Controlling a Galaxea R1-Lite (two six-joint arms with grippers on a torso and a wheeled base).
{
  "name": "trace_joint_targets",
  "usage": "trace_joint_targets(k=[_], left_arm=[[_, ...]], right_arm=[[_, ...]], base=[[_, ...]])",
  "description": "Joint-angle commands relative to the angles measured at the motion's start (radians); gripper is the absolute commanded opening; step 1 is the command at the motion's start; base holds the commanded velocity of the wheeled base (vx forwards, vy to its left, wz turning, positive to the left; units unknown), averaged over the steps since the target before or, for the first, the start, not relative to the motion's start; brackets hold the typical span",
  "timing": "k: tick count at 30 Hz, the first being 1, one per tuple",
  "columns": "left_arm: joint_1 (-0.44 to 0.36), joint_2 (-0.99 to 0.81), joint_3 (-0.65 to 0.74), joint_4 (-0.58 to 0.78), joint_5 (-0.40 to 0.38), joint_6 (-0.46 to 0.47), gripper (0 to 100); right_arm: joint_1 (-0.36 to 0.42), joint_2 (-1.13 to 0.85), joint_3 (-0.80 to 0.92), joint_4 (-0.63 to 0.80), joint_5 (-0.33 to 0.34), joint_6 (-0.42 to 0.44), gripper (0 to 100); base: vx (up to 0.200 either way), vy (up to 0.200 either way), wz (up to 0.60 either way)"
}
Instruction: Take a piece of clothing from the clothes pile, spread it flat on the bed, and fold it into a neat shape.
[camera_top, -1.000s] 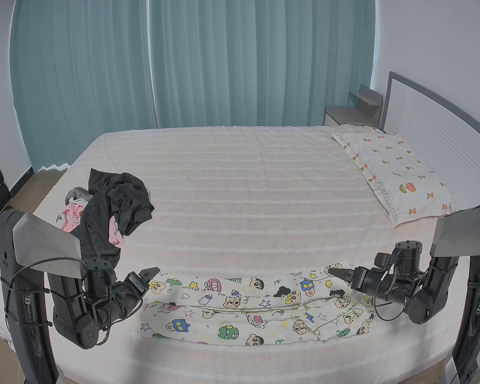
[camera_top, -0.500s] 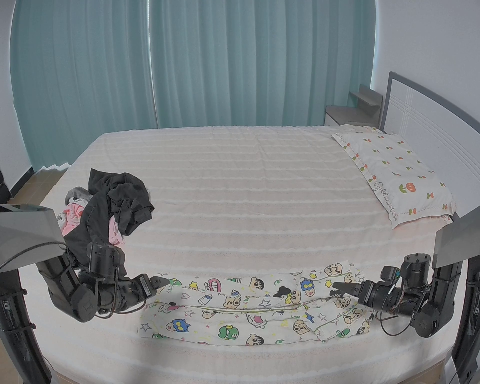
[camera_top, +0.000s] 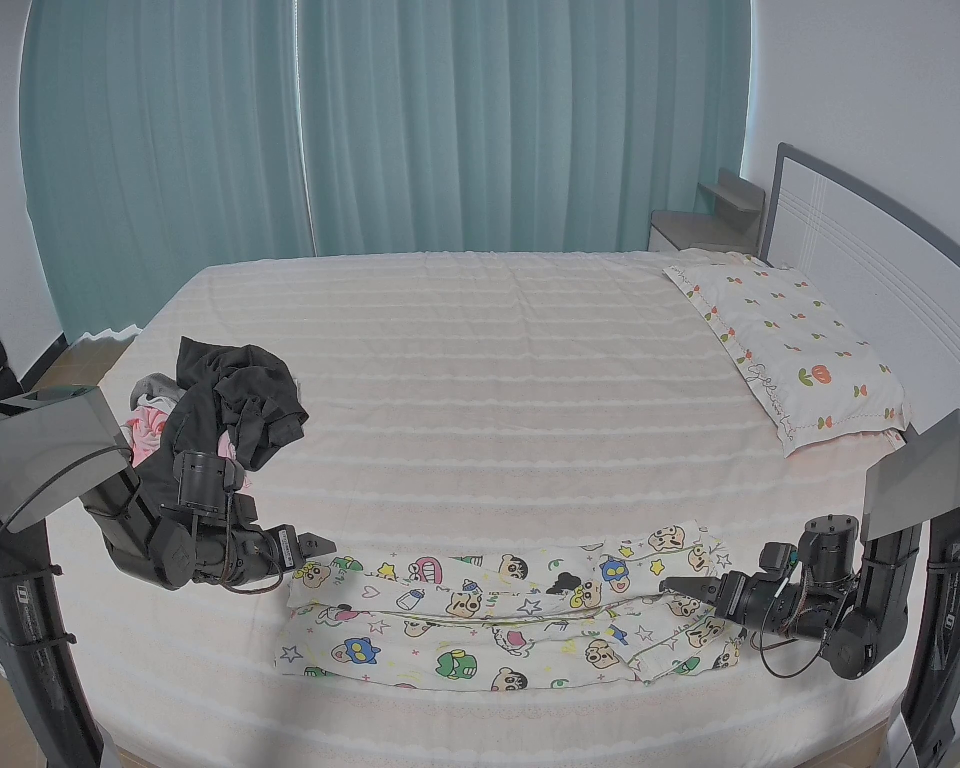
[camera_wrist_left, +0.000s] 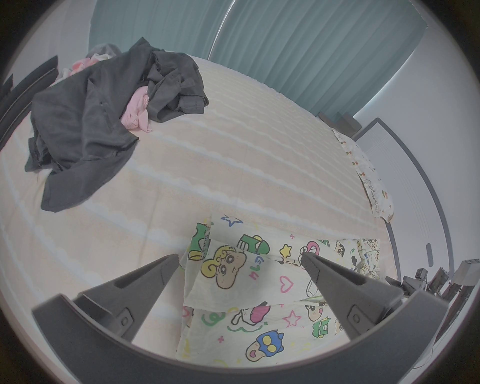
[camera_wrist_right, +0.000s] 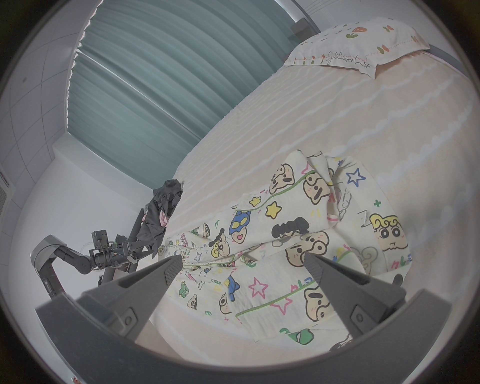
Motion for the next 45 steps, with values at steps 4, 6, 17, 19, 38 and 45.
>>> trace_joint_targets(k=[4, 6, 17, 19, 38, 45], left_arm=[[-0.004, 0.066, -0.027, -0.001, -0.004, 0.004, 100], [-0.006, 0.079, -0.029, -0.003, -0.006, 0.006, 100], [-0.012, 0.108, -0.033, -0.046, -0.007, 0.003, 100], [-0.012, 0.108, -0.035, -0.046, -0.007, 0.001, 100], [-0.003, 0.088, -0.023, -0.076, 0.003, -0.002, 0], [-0.012, 0.031, -0.017, -0.081, 0.006, -0.016, 0]], right_arm=[[0.001, 0.011, 0.002, -0.018, -0.001, -0.001, 100], [0.001, 0.013, 0.0, -0.018, -0.001, -0.009, 100], [0.001, 0.031, 0.0, -0.018, -0.002, -0.023, 100], [0.001, 0.034, 0.0, -0.018, -0.001, -0.034, 100], [0.001, 0.045, 0.002, -0.018, 0.002, -0.057, 100], [0.001, 0.045, 0.0, -0.018, 0.001, -0.057, 100]], base=[[0.0, 0.0, 0.0], [0.0, 0.0, 0.0], [0.0, 0.0, 0.0], [0.0, 0.0, 0.0], [0.0, 0.0, 0.0], [0.0, 0.0, 0.0]])
